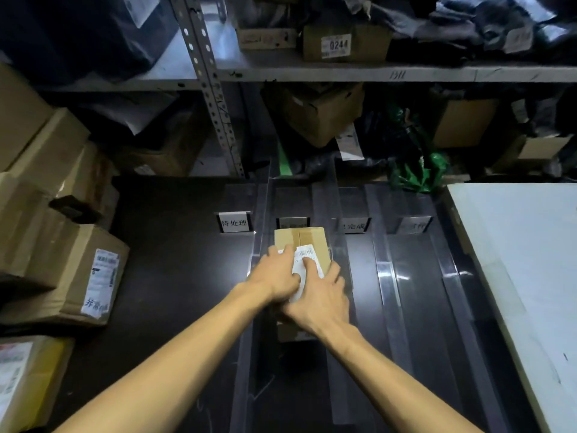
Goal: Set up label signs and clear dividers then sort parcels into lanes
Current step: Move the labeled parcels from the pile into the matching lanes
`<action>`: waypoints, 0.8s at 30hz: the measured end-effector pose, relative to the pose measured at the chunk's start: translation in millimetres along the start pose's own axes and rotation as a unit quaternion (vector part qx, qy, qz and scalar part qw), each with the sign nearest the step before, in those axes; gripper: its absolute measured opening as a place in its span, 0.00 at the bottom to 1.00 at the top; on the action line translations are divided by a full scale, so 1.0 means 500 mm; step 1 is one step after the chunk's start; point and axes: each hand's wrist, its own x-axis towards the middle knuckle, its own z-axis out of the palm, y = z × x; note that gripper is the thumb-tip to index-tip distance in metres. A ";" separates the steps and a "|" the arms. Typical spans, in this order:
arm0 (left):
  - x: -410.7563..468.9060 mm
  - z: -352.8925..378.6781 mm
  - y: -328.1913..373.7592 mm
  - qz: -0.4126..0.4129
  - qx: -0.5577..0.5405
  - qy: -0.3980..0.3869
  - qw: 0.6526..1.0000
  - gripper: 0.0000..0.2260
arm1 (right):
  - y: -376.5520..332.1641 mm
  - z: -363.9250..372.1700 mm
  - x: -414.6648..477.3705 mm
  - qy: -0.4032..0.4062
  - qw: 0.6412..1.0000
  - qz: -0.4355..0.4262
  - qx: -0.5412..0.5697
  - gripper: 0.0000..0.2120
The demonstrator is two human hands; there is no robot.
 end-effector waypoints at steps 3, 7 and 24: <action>0.021 0.017 -0.015 0.012 0.019 -0.019 1.000 0.26 | 0.010 0.018 0.021 -0.024 0.999 -0.004 0.020 0.37; 0.044 0.046 -0.030 0.037 0.069 -0.085 0.993 0.29 | 0.040 0.042 0.054 -0.152 0.988 -0.017 -0.015 0.39; 0.076 0.084 -0.023 0.078 0.082 -0.113 0.987 0.35 | 0.051 0.044 0.095 -0.188 0.978 -0.029 -0.084 0.45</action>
